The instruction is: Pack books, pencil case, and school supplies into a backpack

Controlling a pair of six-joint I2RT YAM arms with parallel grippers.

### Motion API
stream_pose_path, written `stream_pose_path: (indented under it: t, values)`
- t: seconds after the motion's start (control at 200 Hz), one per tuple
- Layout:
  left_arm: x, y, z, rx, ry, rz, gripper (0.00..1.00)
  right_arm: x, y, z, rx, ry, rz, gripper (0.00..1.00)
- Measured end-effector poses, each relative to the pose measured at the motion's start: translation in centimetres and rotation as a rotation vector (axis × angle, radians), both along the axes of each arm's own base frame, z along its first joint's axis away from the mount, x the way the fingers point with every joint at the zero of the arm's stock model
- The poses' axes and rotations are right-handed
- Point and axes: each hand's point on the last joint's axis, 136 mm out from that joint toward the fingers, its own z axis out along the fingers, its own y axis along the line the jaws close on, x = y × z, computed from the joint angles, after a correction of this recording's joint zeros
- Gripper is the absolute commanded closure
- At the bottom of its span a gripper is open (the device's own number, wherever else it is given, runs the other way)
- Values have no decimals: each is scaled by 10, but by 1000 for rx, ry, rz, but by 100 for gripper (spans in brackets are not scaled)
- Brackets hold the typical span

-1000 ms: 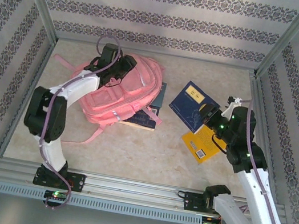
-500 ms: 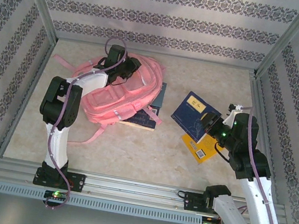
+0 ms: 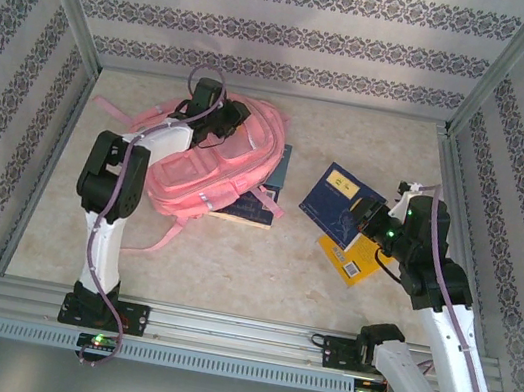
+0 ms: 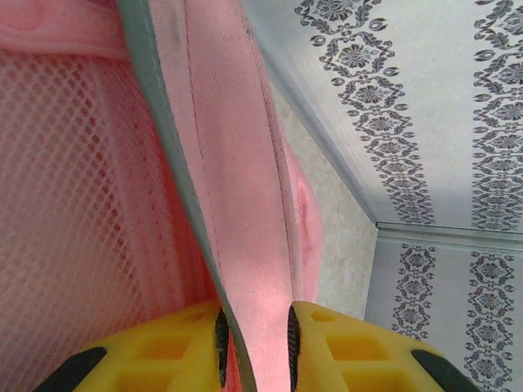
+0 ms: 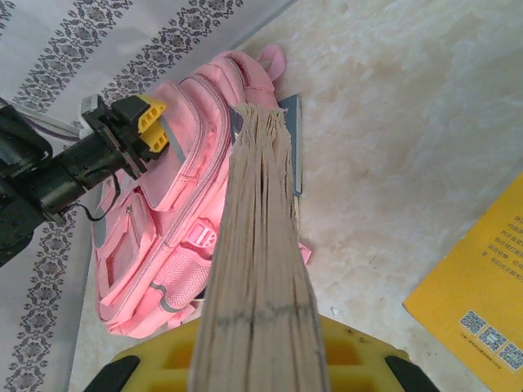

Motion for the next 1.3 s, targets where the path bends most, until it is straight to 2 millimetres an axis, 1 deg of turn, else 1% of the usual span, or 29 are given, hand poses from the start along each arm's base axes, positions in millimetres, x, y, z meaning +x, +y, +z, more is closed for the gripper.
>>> stream_pose_path:
  t: [0.03,0.065,0.11,0.135,0.16,0.265,0.355,0.415,0.48,0.56,0.66,0.774,0.874,0.954,1.069,1.129,1.229,1.299]
  values:
    - [1,-1,-1,0,2,-3,75,0,0,0,0,1,0,100]
    - [2,-3,-4,0,7,-7,79,0,0,-1,0,2,0,100]
    - [3,-4,-4,3,8,-11,88,0,0,-2,-1,4,0,100]
    - [4,-4,-5,4,13,-11,96,0,0,-3,-1,6,0,100]
    - [4,-5,-6,7,15,-12,100,0,0,-3,-1,8,0,100]
    - [3,-4,-6,37,33,-28,100,0,0,-4,-6,9,2,100]
    - [2,-3,-2,70,39,-41,100,2,0,-7,-19,17,4,100]
    - [-3,-1,2,99,43,-49,100,4,-3,-11,-43,32,-4,100]
    - [-11,2,10,128,46,-57,100,7,-7,-14,-74,51,-19,100]
    - [-22,7,30,158,36,-71,100,12,-11,-13,-106,67,-33,100]
    - [-46,11,61,188,6,-100,100,23,-13,-7,-136,59,-47,100]
    - [-81,16,102,209,-39,-144,100,34,-14,3,-156,33,-53,100]
    - [-110,17,124,229,-54,-194,100,42,-12,6,-163,10,-43,100]
    - [-132,14,130,245,-44,-248,100,46,-7,10,-144,-18,-25,100]
    - [-166,8,127,262,-5,-332,100,53,8,16,-70,-70,21,100]
    - [-182,9,127,276,11,-370,100,57,18,16,-10,-81,50,100]
    - [-202,13,129,302,25,-409,100,62,39,12,94,-67,104,100]
    - [-211,14,131,305,26,-429,100,64,55,6,160,-32,148,100]
